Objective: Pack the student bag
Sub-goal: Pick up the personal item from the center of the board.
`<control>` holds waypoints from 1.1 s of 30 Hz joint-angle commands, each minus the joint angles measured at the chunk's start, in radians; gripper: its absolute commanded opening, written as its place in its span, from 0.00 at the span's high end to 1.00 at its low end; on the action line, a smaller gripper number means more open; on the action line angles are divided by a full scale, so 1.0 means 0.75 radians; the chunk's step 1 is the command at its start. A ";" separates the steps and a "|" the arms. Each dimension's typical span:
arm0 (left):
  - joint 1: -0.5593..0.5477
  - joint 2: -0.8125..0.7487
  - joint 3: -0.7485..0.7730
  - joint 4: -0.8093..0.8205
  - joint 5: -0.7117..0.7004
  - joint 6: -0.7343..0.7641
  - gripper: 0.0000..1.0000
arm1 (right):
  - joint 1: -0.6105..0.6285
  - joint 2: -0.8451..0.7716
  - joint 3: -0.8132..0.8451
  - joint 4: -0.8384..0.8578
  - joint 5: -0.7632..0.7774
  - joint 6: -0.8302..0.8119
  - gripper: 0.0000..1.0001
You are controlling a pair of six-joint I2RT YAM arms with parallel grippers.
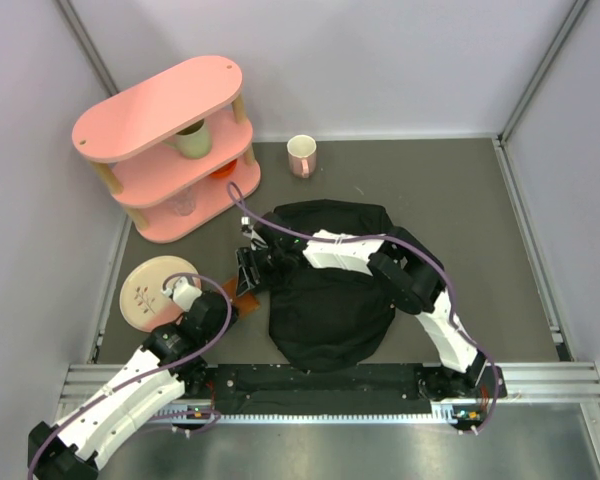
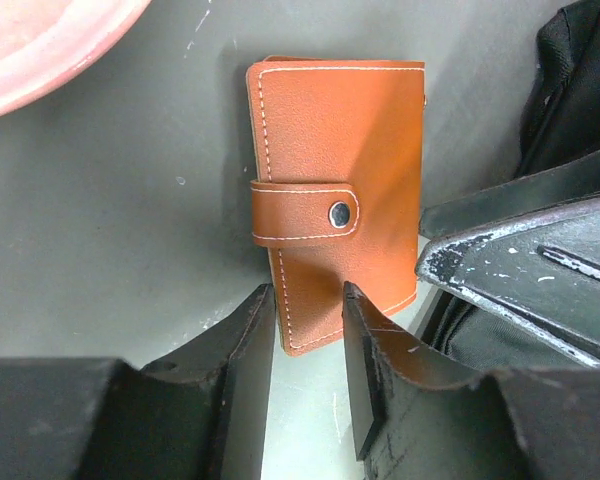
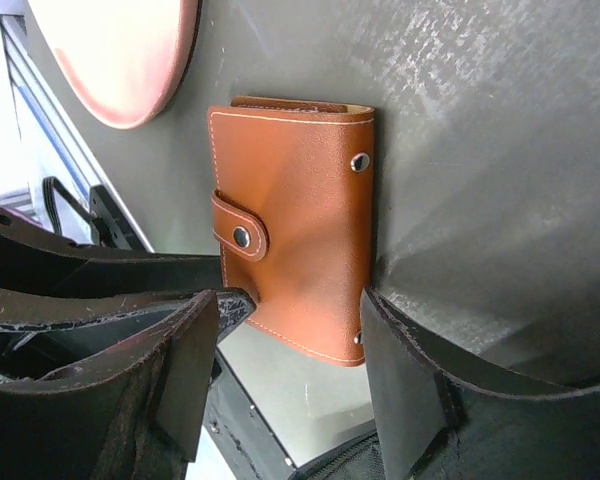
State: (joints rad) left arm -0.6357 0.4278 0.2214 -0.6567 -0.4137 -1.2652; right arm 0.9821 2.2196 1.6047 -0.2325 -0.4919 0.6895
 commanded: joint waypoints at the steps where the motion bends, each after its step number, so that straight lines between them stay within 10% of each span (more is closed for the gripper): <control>1: 0.007 -0.014 0.040 0.027 -0.042 -0.021 0.64 | 0.008 0.035 0.004 -0.072 0.022 -0.019 0.42; 11: 0.007 -0.014 0.067 -0.022 -0.095 -0.031 0.99 | 0.010 -0.031 -0.033 -0.050 0.026 -0.019 0.42; 23: 0.007 -0.131 0.216 -0.069 -0.158 0.091 1.00 | -0.057 -0.459 -0.074 -0.040 0.175 -0.046 0.23; 33: 0.007 -0.076 0.445 0.239 0.030 0.461 1.00 | -0.233 -1.093 -0.646 0.134 0.317 0.126 0.17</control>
State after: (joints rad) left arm -0.6353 0.3389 0.4759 -0.6647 -0.4713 -1.0641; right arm 0.8516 1.5425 1.2785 -0.1989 -0.2947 0.7200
